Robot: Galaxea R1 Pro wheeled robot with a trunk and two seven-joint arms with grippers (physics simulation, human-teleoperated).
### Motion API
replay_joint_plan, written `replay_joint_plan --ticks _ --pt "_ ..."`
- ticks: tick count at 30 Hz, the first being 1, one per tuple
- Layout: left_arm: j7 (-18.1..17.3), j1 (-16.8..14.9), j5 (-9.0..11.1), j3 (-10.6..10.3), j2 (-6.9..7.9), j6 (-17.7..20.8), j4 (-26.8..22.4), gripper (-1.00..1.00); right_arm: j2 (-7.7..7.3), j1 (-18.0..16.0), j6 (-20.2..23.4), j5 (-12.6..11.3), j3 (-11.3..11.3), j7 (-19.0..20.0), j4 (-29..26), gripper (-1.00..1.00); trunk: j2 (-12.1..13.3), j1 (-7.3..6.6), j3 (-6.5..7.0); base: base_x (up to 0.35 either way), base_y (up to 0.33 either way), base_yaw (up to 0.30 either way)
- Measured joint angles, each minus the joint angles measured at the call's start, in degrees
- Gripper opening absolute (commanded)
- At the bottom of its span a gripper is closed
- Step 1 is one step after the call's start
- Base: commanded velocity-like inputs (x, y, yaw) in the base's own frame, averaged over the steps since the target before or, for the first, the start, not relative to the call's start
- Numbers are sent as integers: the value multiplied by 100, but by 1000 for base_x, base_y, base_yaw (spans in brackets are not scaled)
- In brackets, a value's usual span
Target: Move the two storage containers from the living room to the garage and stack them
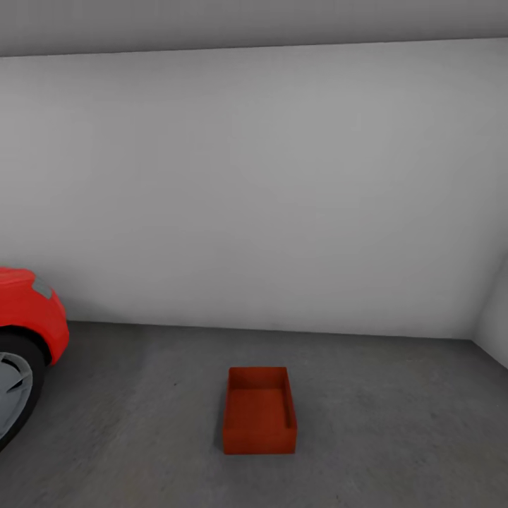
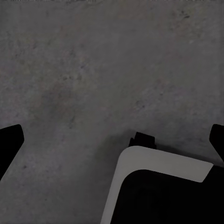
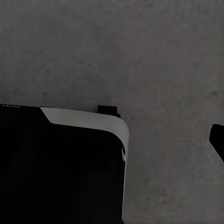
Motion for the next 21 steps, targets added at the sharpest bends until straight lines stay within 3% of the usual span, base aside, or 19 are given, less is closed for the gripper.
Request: replay_joint_plan --ticks 21 --pt "0 -1 0 1 0 0 1 100 -2 0 -24 -2 1 -34 5 100 0 0 5 0 0 -10"
